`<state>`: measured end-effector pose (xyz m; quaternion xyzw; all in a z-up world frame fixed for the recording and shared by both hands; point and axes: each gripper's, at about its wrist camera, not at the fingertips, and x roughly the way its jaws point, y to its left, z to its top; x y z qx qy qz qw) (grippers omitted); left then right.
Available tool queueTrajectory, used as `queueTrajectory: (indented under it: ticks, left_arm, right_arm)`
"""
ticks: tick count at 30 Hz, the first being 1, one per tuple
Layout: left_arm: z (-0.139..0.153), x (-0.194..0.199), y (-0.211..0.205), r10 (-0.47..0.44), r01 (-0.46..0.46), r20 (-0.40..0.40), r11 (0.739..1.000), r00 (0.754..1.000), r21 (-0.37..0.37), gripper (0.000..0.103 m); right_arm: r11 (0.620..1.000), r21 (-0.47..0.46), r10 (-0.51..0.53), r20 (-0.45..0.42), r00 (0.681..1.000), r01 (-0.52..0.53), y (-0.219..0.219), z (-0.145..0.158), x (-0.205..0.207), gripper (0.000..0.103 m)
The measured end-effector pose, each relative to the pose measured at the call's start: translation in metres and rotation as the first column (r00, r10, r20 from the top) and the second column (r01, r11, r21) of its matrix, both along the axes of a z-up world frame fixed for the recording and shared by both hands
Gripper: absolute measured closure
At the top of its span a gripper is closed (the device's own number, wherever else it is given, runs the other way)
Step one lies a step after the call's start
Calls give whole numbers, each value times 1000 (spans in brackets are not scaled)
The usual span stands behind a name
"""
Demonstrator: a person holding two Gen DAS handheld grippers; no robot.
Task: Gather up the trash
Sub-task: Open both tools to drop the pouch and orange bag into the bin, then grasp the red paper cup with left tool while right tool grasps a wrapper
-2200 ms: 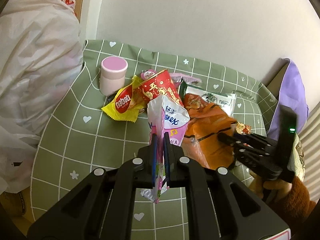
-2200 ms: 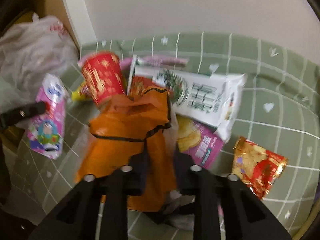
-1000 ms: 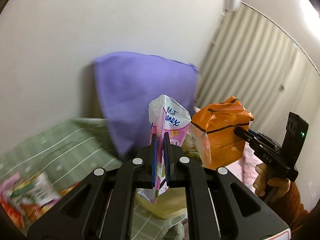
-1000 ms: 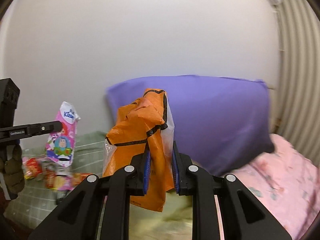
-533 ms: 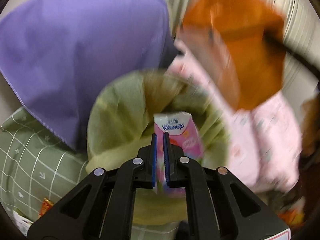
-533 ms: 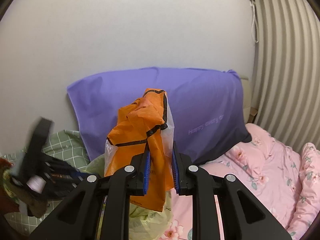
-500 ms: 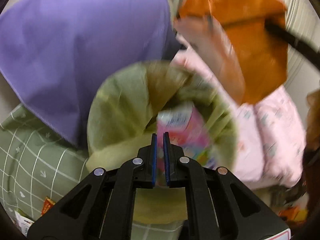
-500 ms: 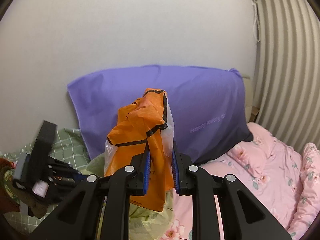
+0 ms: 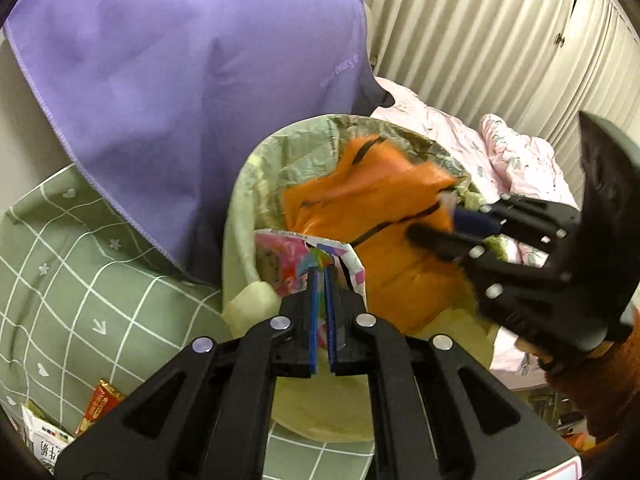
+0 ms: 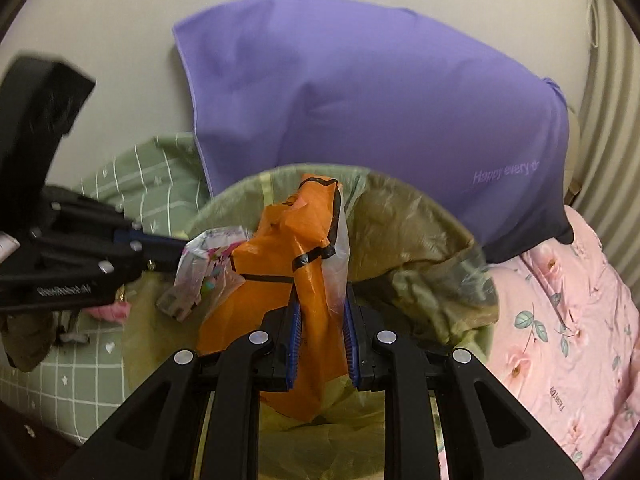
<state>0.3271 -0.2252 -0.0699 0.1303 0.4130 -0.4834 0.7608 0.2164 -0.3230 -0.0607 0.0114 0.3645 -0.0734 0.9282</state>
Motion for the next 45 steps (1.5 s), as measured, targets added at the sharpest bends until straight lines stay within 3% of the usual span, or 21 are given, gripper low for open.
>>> queueTrajectory:
  ticks: [7,12,16,17,18,23,25,28,32,34,37,38,40,44,45]
  left_arm:
    - [-9,-10,-31,-46,46,-18,999,999,12,99]
    - [-16,-11,-42,-48,49,-34,998,998,32,99]
    - [1,-15,-25,-23,23,-21,1000,1000,-5,99]
    - [6,-16,-20,-3,3,-14,1000,1000,-16,98]
    - [11,-18,-13,14,-14,-13,999,1000,-32,94]
    - [38,-30,47,157,-147,60,979,986,-144,66]
    - [42,-37,72,220,-200,96,963,971,-179,54]
    - [43,-47,106,333,-306,114,931,936,-200,50]
    - [42,-58,173,485,-456,107,864,868,-216,48]
    - [39,-64,202,553,-519,139,826,821,-220,43]
    - [32,-71,249,667,-632,160,743,728,-222,42]
    - [27,-74,273,715,-683,148,697,683,-217,42]
    - [23,-77,303,767,-737,130,641,629,-214,42]
    - [14,-89,364,883,-852,76,467,463,-238,42]
    - [12,-92,371,893,-863,71,447,444,-237,42]
  right_arm:
    - [997,-2,-77,-12,997,77,-21,0,-15,84]
    - [997,38,-64,-62,996,67,-26,-14,-12,84]
    - [996,48,-69,-24,997,70,-22,-11,-17,82]
    - [996,46,-75,-15,997,76,-22,-9,-18,76]
    - [995,35,-90,-2,996,90,-22,-6,-21,68]
    - [991,8,-130,35,991,130,-25,8,-34,66]
    - [989,15,-150,66,986,150,-26,17,-44,66]
    - [991,38,-135,122,983,131,-18,33,-56,56]
    - [997,50,-74,188,979,66,3,49,-61,55]
    - [997,82,-22,221,975,4,17,55,-60,51]
    - [980,160,74,241,968,-115,37,54,-49,45]
    - [975,174,97,243,965,-141,44,52,-45,43]
    - [964,178,152,229,961,-195,61,48,-35,42]
    - [942,123,285,197,938,-312,106,39,-20,42]
    - [935,122,306,193,932,-332,114,37,-17,42]
